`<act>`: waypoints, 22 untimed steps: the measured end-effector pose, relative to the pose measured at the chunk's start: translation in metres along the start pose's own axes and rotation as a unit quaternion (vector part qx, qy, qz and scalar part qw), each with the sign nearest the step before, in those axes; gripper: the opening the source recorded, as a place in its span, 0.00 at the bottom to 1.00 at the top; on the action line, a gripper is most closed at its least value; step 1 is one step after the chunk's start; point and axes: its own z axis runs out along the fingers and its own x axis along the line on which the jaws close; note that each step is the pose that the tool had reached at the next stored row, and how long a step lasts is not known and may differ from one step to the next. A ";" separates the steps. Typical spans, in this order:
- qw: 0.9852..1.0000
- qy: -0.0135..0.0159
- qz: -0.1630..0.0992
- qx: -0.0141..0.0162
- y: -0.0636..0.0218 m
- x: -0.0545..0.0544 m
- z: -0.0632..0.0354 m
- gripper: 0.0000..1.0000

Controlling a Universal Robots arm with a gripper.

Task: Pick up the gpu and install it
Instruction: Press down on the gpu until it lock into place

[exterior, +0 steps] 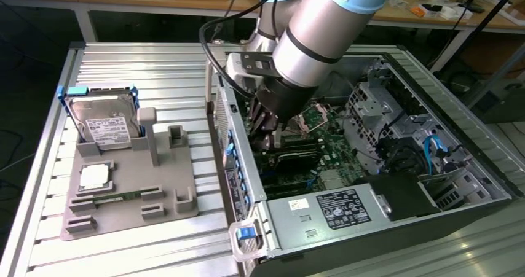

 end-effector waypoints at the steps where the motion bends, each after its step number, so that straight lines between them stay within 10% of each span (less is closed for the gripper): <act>1: 1.000 -0.001 0.000 -0.004 -0.0001 0.000 0.0000 0.11; 4: 1.000 -0.003 0.001 -0.016 -0.0021 0.000 0.0000 0.11; 10: 1.000 -0.003 0.003 -0.028 -0.0088 0.000 -0.0017 0.11; 18: 0.999 -0.001 0.004 -0.050 -0.0416 -0.003 -0.0095 0.11; 22: 0.997 -0.002 0.005 -0.073 -0.0462 -0.003 -0.0107 0.11</act>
